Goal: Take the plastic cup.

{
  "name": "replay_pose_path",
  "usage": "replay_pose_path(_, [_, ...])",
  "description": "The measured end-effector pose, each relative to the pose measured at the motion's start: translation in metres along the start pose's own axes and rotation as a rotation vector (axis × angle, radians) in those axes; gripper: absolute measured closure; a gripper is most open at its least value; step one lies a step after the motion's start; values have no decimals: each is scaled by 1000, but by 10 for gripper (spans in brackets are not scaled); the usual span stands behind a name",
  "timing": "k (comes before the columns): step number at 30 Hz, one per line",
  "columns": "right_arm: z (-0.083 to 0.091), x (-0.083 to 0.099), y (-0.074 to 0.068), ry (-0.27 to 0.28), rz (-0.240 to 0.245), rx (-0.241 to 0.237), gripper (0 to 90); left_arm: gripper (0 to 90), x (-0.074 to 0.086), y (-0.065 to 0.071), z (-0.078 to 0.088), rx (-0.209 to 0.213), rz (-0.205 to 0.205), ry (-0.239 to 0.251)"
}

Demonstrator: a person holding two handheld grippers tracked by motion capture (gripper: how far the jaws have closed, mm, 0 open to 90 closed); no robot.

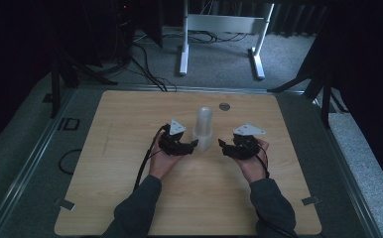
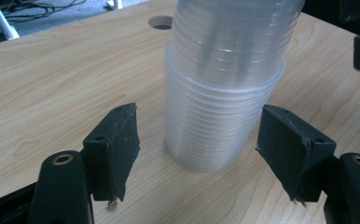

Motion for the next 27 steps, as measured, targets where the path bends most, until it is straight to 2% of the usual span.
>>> replay_pose_path(3, [0,-4,0,8,-2,-3,329,282,-2,2,-4,8,-12,11])
replay_pose_path(5, [2,-7,1,16,-17,-12,329,272,-5,4,-6,12,-36,12])
replay_pose_path(6, [3,-11,1,27,-27,-25,358,264,-7,7,-9,28,-46,9])
replay_pose_path(8, [5,-15,2,43,-27,-29,370,262,-8,9,-11,25,-54,11])
replay_pose_path(17, [7,-33,2,63,-33,-39,358,256,-12,12,-21,39,-28,35])
replay_pose_path(22, [8,-43,1,76,-36,-51,358,254,-13,11,-26,37,4,39])
replay_pose_path(27, [6,-51,-1,81,-35,-54,358,248,-13,12,-30,29,3,45])
Point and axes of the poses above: each handheld gripper's, and its own axes: z roughly backward along the jaws, x roughly out of its underside, y roughly to its right, the point moved 9 cm from there along -z, roughly forward along the jaws, and after that the axes turned 7 degrees about x, right-handed, at the moved point
